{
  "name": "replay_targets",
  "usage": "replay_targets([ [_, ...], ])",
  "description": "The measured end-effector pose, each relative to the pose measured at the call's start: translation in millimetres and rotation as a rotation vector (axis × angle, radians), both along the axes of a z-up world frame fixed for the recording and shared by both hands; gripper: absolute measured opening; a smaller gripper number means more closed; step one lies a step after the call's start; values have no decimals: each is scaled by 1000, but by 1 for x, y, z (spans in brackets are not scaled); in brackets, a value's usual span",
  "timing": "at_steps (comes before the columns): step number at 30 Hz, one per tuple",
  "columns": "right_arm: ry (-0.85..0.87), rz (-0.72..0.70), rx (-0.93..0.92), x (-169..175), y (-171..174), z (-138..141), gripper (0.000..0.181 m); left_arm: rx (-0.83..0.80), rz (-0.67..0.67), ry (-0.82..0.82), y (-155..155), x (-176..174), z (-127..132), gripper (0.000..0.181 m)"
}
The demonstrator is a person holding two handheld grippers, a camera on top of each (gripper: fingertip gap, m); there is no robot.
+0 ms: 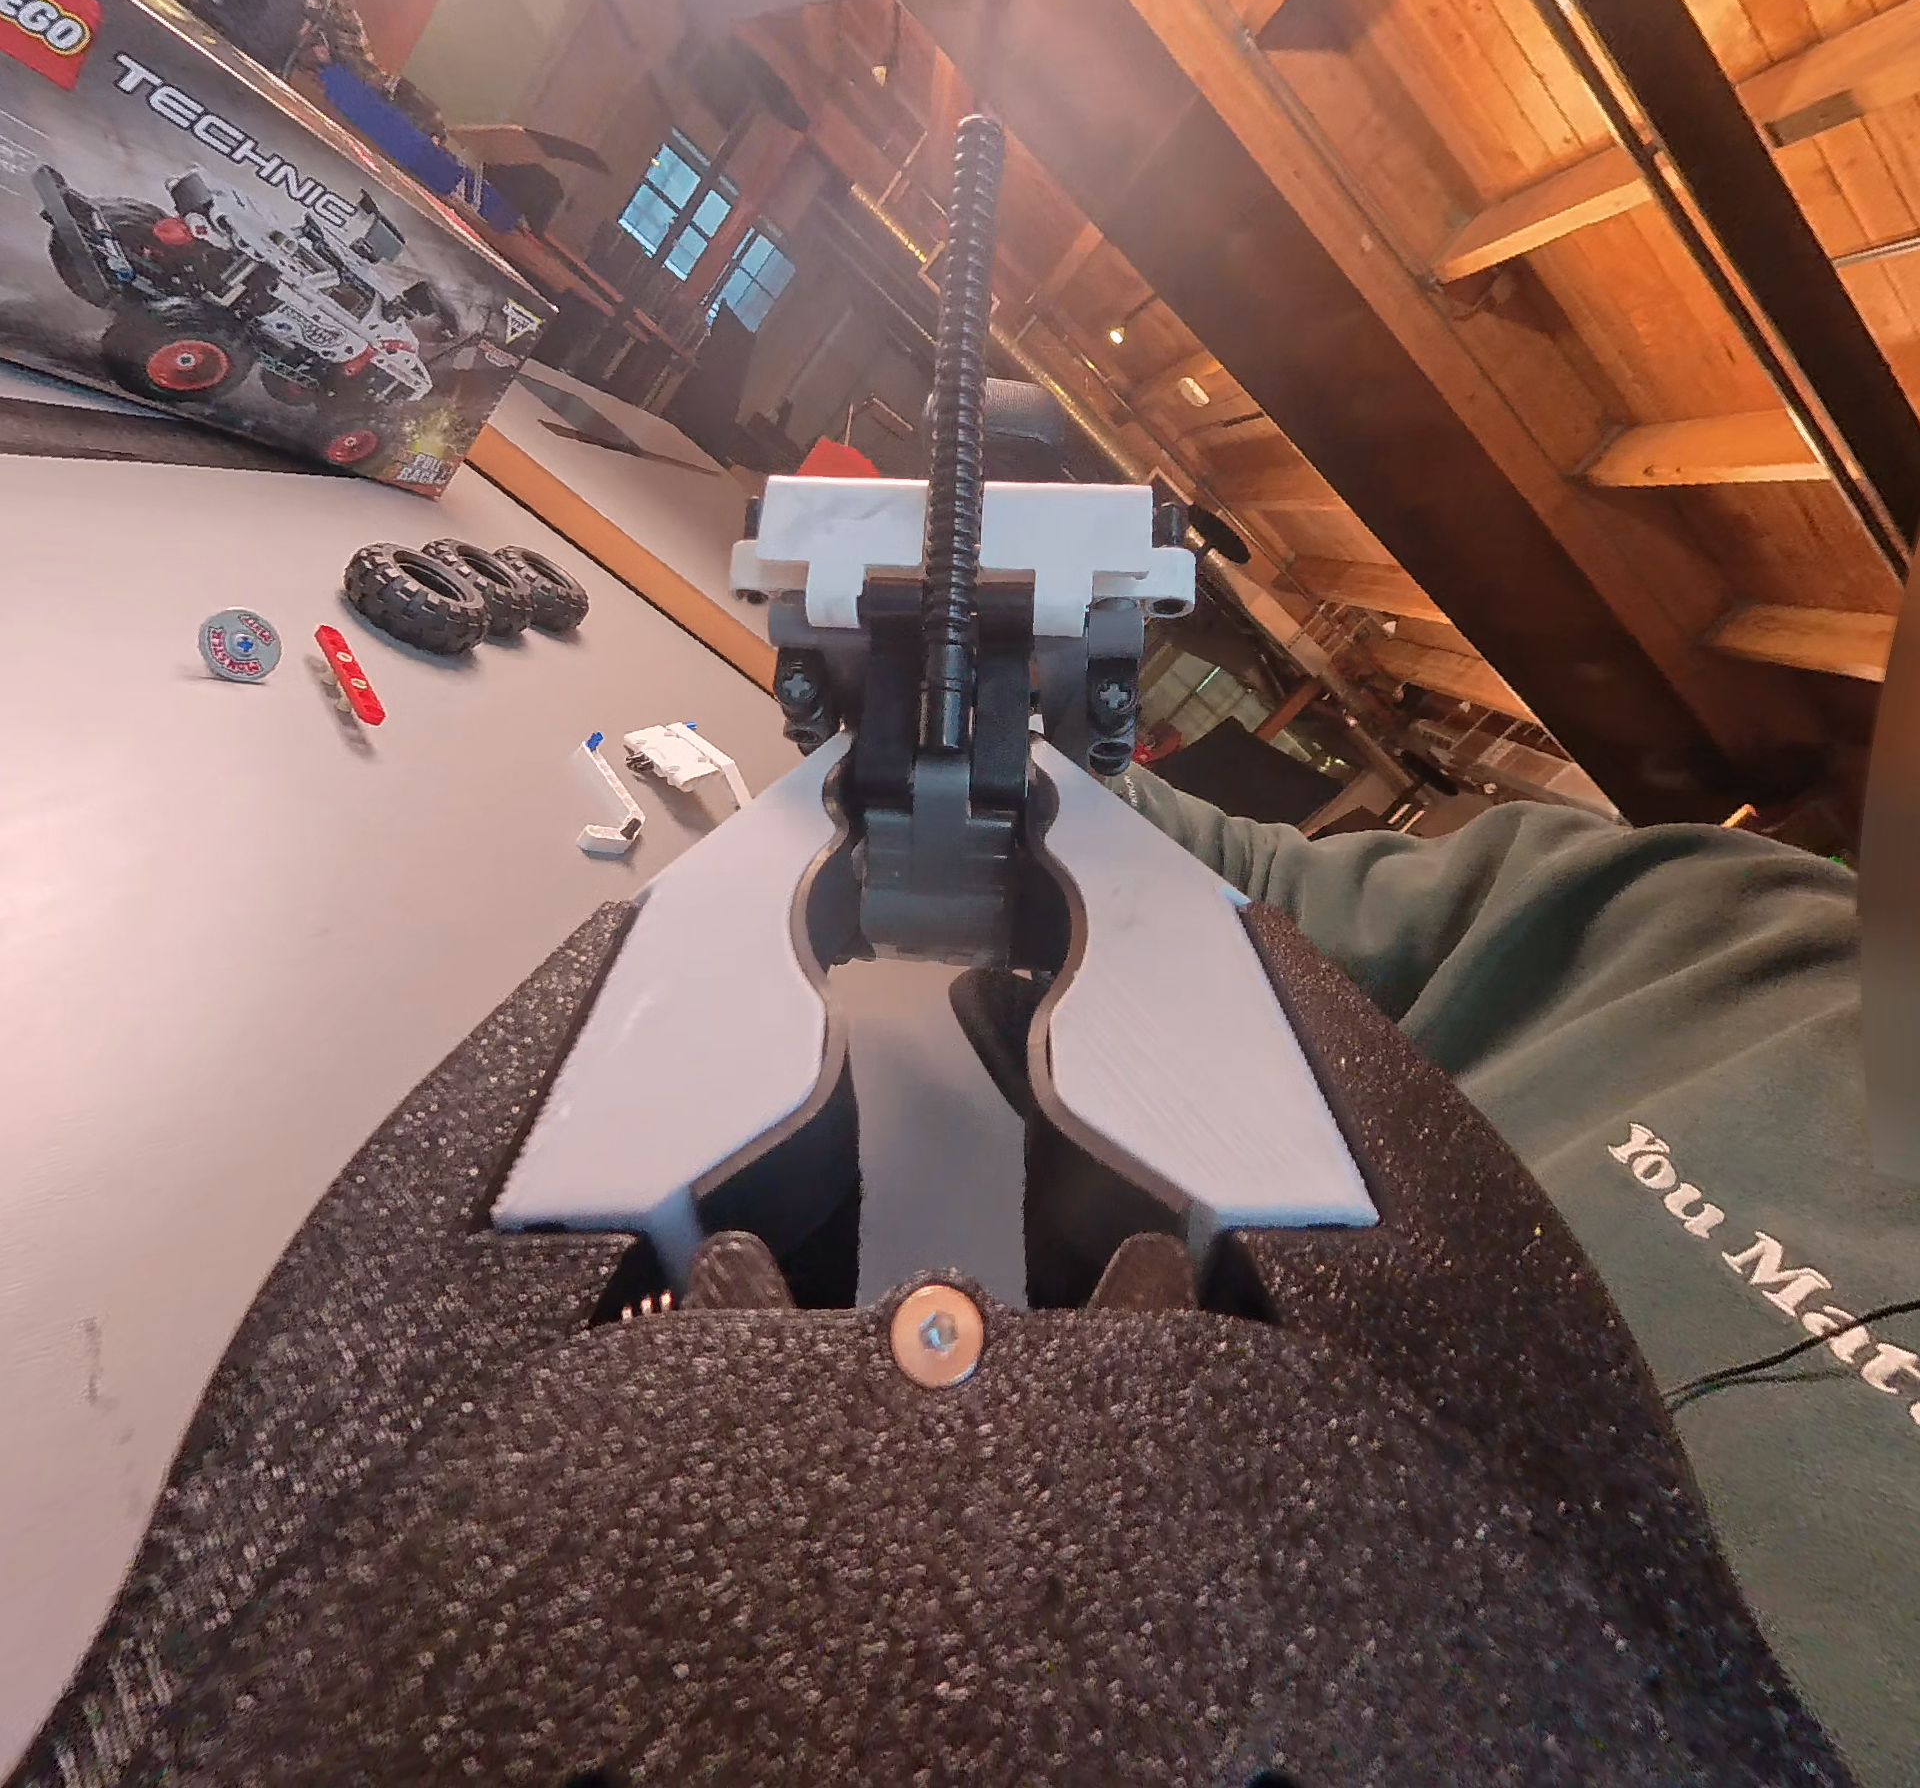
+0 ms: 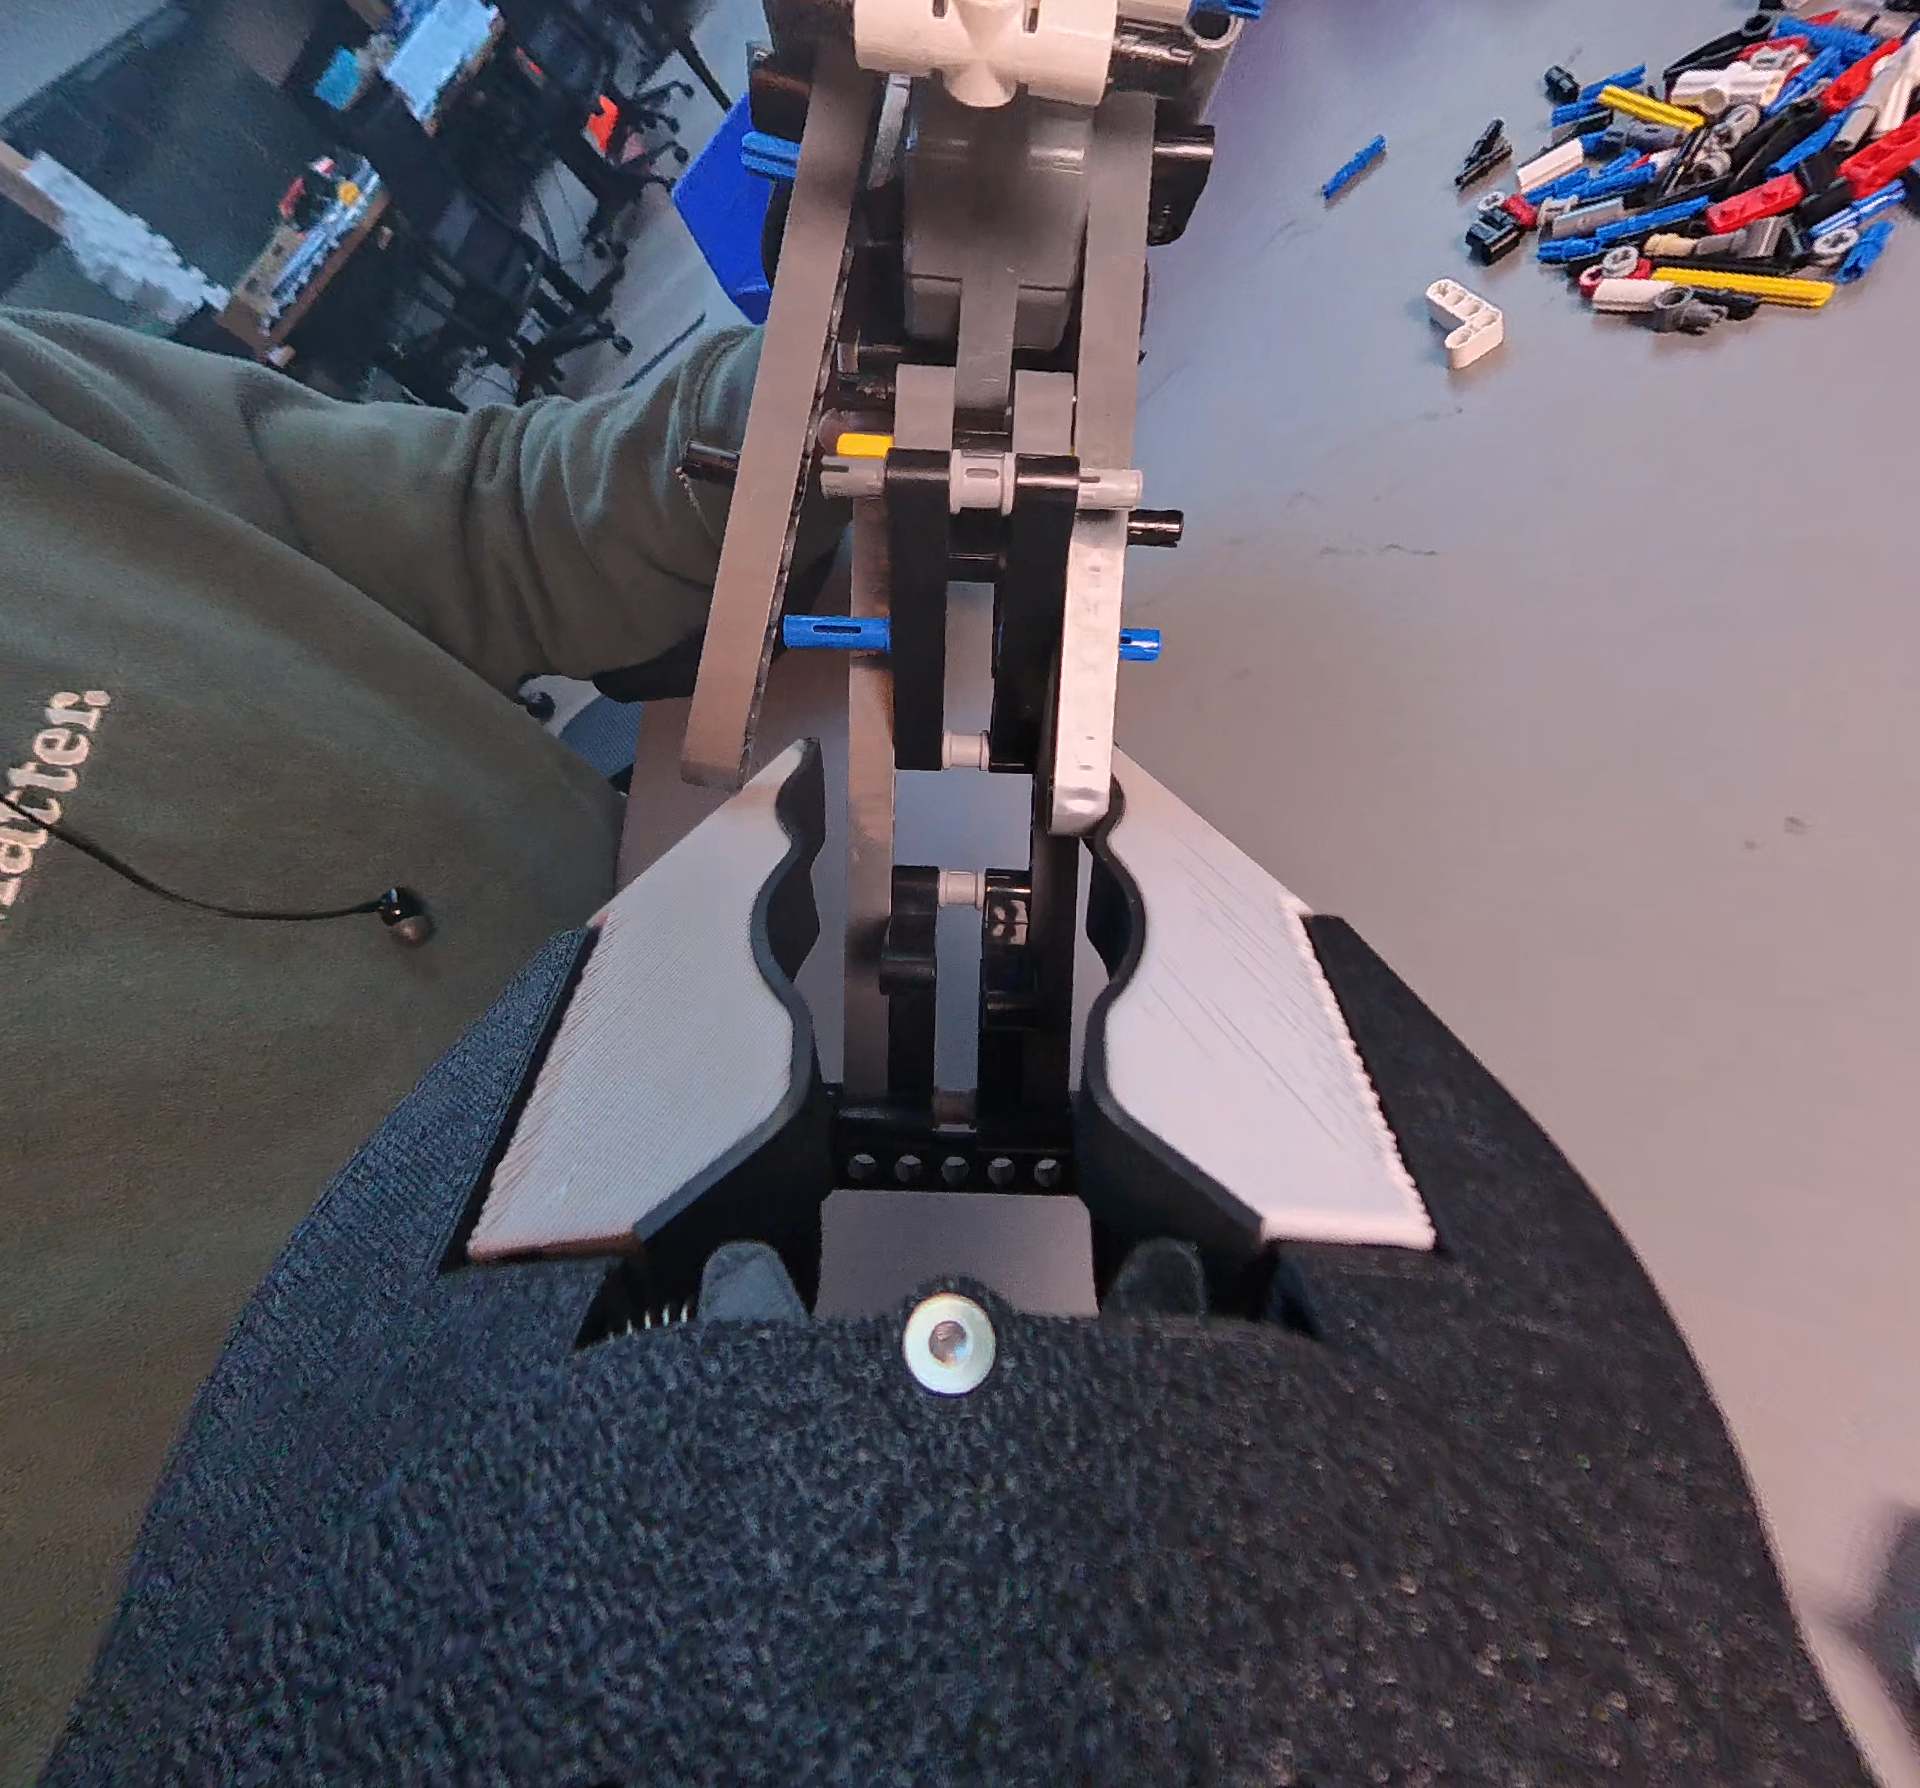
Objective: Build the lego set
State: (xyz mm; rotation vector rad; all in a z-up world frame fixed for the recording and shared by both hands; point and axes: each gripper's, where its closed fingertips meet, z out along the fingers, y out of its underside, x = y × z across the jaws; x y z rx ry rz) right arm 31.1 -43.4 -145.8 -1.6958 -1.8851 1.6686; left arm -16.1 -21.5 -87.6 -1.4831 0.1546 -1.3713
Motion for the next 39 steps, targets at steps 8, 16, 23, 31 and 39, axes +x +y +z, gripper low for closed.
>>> replay_targets([
  [8,21,-67,60,-6,-6,-3,44,71,-56,40,-8,-3,-1,27],
  [16,46,-95,43,-8,-16,-3,44,107,-116,101,-21,-4,-3,27],
  [23,73,-145,45,5,-9,0,44,104,-95,163,-25,-15,-2,52],
  [31,-10,-312,197,14,20,-17,44,31,-32,367,-19,-18,-24,48],
  [39,-158,-395,377,4,34,-64,44,-40,-13,604,-15,-5,-59,41],
])
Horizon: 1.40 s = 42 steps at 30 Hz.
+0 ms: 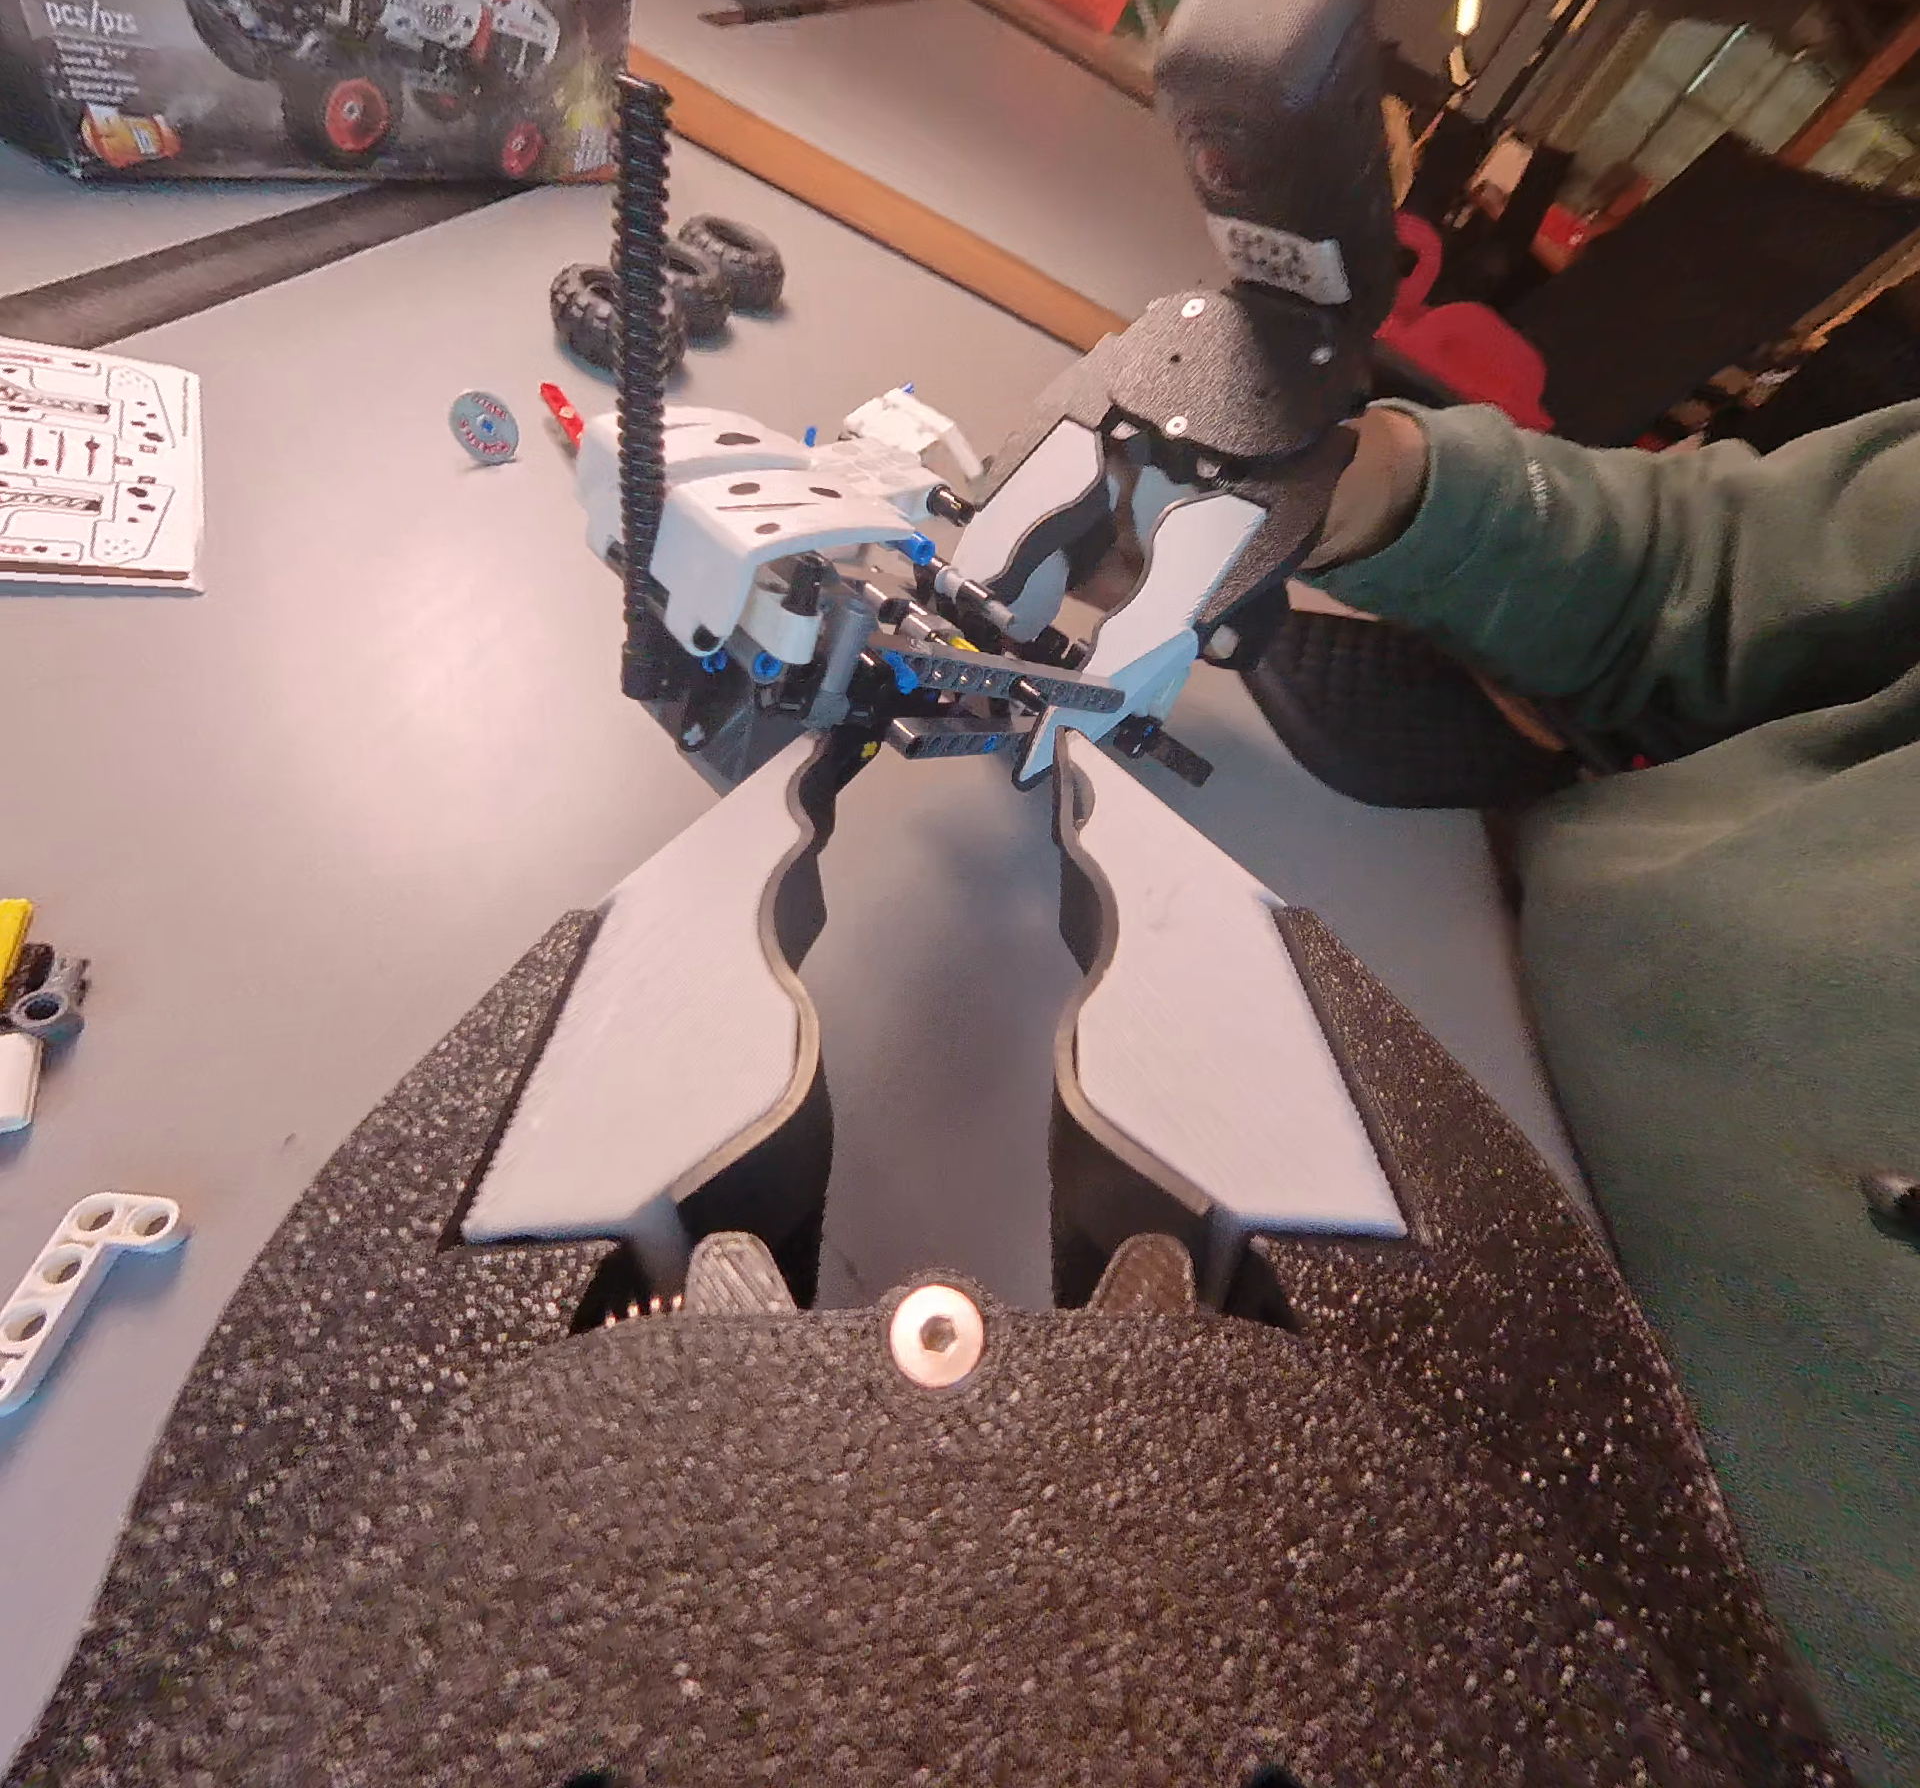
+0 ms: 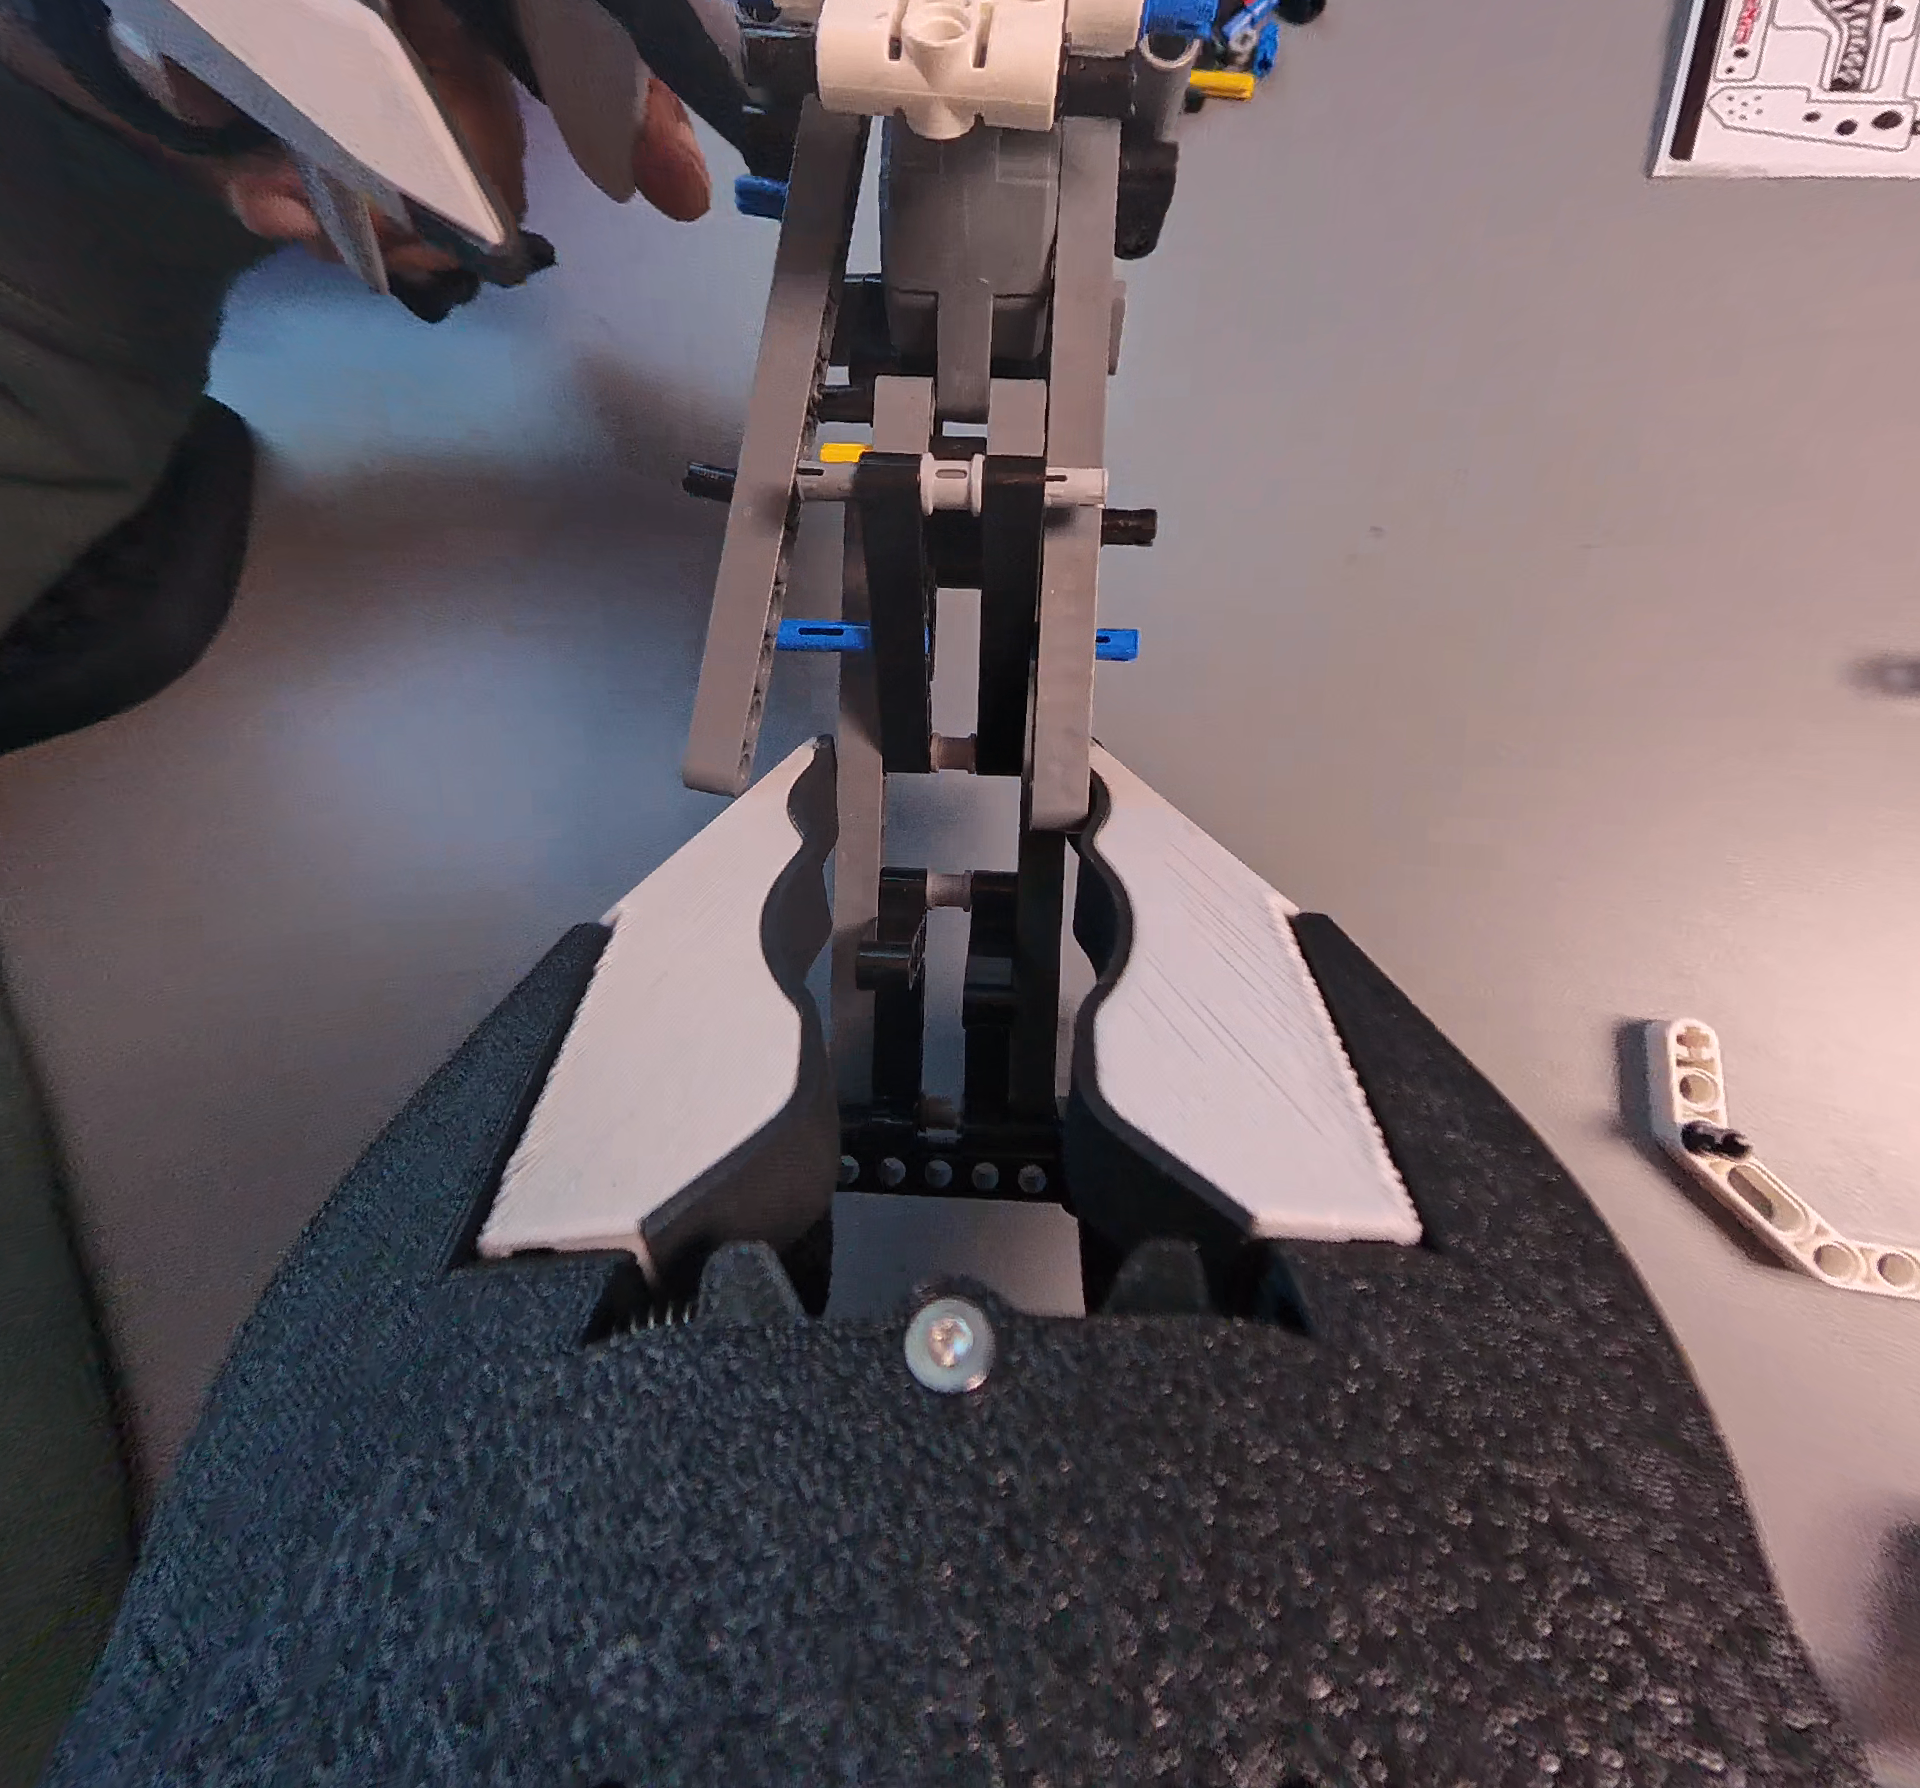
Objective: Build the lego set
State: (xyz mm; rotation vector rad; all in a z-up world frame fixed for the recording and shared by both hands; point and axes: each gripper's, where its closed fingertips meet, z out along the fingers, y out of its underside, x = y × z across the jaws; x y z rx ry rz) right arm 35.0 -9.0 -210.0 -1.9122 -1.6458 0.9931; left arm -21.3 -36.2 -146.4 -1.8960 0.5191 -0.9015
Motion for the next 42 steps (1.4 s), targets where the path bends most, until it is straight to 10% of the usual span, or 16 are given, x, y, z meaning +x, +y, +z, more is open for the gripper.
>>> replay_targets([
  [13,2,184,-364,-4,-12,12,44,41,-35,204,-19,-19,-6,41],
  [20,30,425,-407,-1,-26,38,44,-16,-42,-156,-14,-27,3,82],
  [28,13,648,-396,3,-56,52,44,-25,-260,-347,-37,7,27,47],
  [42,103,480,-292,-17,-9,42,52,-185,26,-531,8,-16,12,26],
])
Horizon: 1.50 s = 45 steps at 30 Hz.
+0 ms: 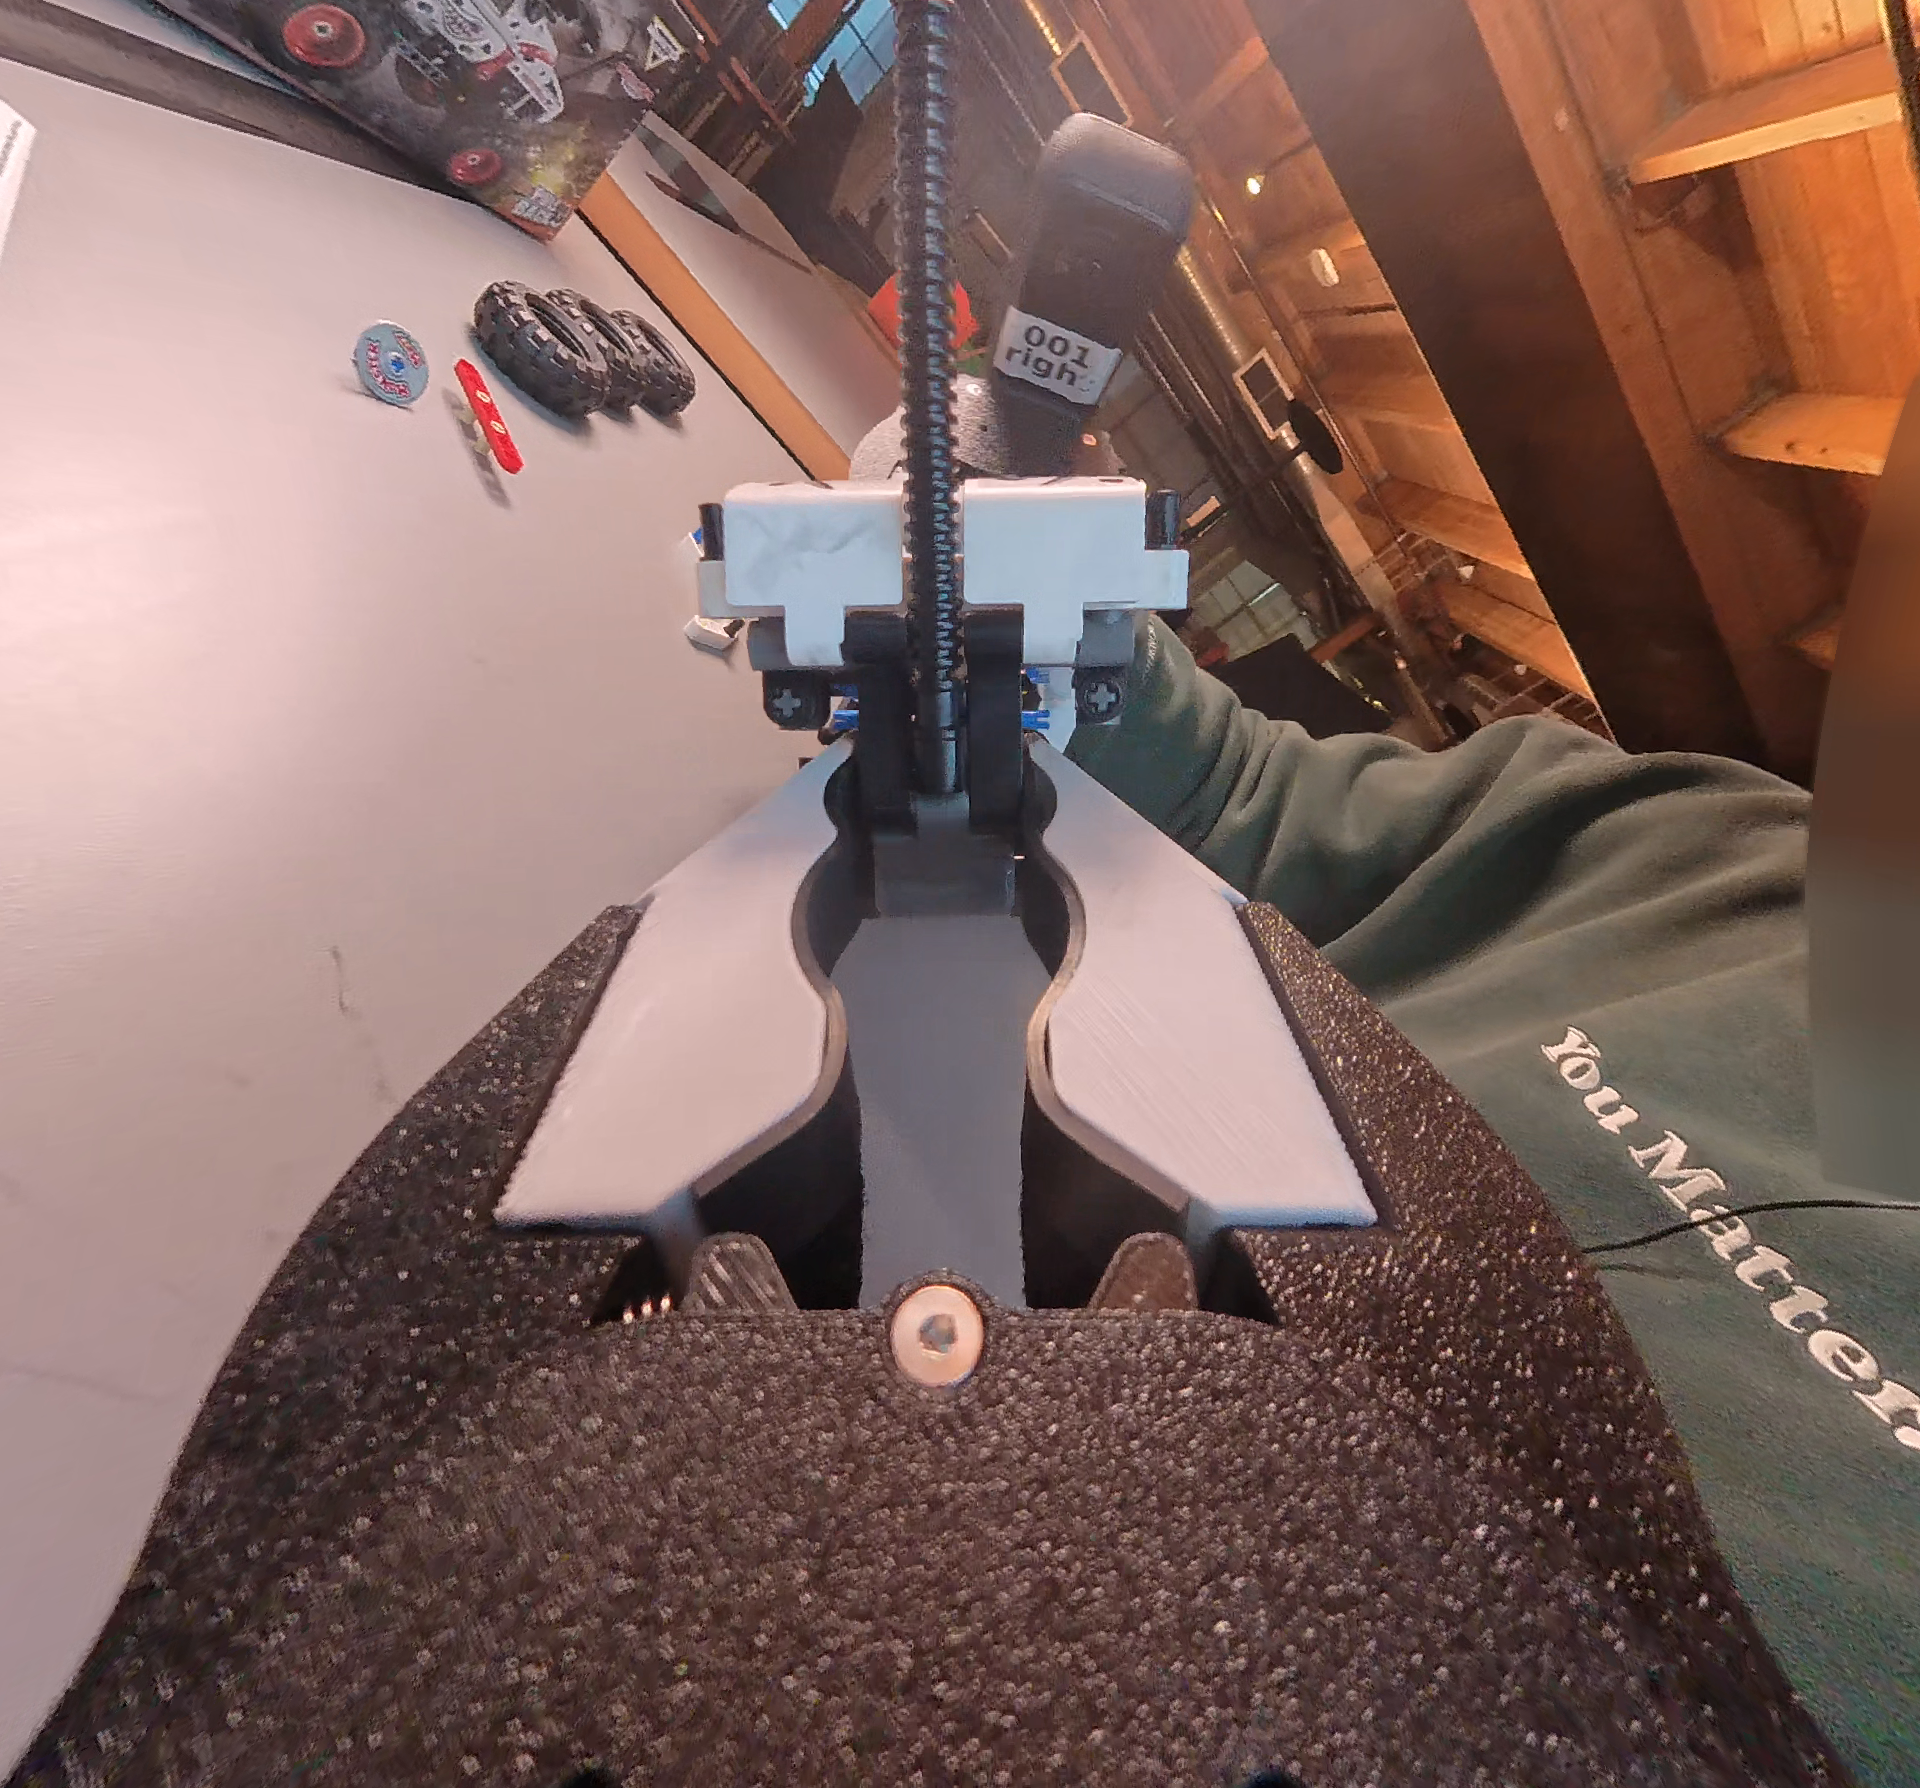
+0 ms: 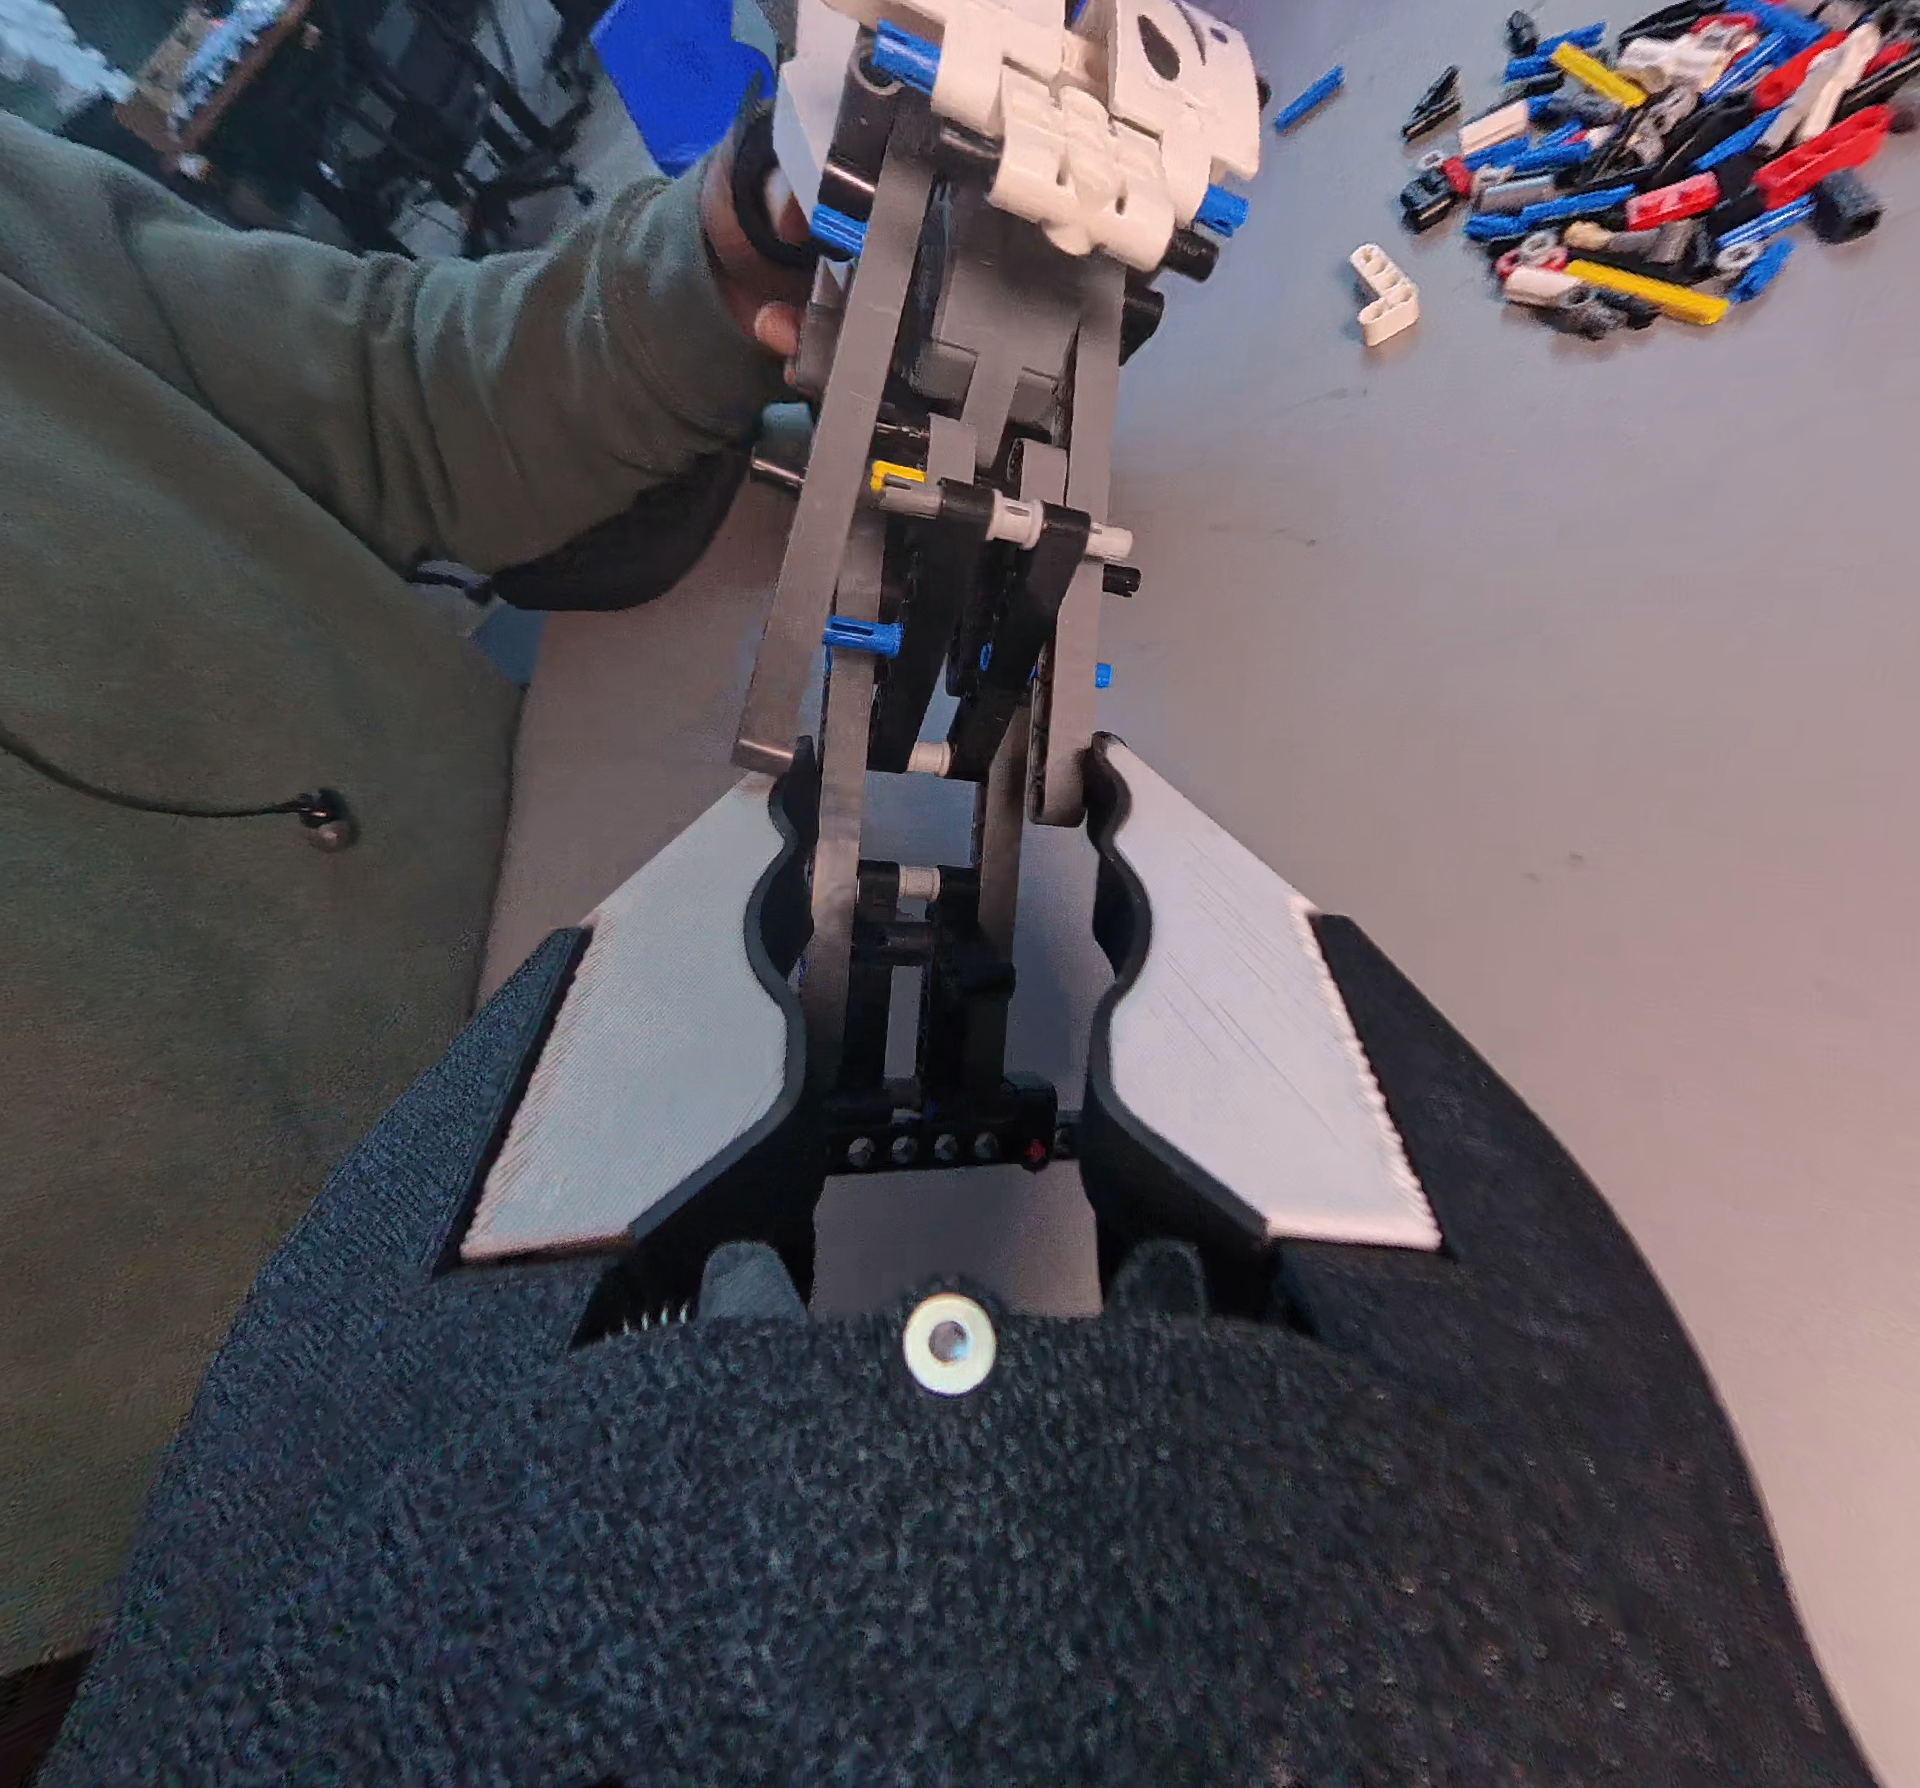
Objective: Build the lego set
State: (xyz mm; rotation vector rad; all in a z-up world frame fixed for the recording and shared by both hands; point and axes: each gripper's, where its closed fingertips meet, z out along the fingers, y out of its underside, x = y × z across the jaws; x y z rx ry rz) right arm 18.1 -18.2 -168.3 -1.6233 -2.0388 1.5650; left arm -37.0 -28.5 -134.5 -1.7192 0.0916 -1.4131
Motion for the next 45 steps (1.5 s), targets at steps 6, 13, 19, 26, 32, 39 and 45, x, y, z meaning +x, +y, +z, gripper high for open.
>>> replay_targets([
  [6,110,-115,275,-2,20,8,58,-24,54,13,7,-9,-8,26],
  [13,339,-276,714,-15,24,28,16,-49,141,24,15,-21,-13,26],
  [19,384,-328,790,-22,25,24,7,-66,191,19,18,-28,-14,26],
  [26,373,-335,780,-18,24,22,7,-97,187,23,18,-25,-19,26],
  [32,349,-321,745,-14,20,26,7,-90,185,40,18,-22,-19,26],
  [39,319,-324,740,-17,16,15,7,-99,187,46,18,-24,-21,26],
  [45,310,-303,778,-16,15,10,7,-107,176,47,18,-22,-23,26],
])
